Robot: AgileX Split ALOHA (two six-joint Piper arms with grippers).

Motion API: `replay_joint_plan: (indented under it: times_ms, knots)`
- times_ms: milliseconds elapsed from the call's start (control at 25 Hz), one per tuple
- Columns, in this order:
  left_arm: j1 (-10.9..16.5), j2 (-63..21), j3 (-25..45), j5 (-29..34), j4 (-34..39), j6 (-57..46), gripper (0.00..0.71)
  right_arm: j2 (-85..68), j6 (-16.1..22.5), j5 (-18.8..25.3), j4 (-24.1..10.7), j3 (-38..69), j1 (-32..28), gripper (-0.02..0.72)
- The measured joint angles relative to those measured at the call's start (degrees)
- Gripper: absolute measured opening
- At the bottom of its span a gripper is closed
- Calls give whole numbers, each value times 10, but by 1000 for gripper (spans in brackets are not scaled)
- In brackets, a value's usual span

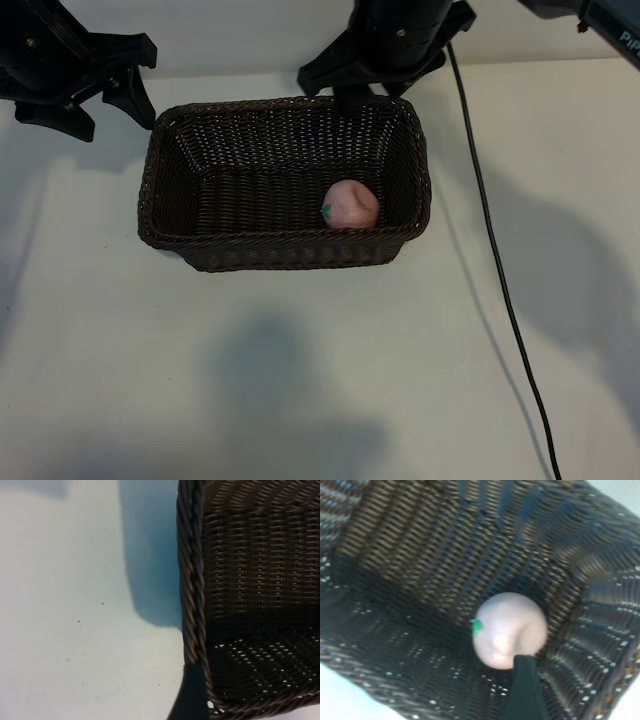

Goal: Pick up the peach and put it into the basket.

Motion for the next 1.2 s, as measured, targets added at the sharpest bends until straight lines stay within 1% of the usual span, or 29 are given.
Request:
replay_joint_plan:
  times_ms: [280,400,1200]
  knots:
    - [0,0,0,0,0,0,590,0,4,1,-3,0,-48,531]
    - [0,0,0,0,0,0,590,0,5,1,-3,0,-59,531]
    - [0,0,0,0,0,0,590,0,5,1,-3,0,-61,529]
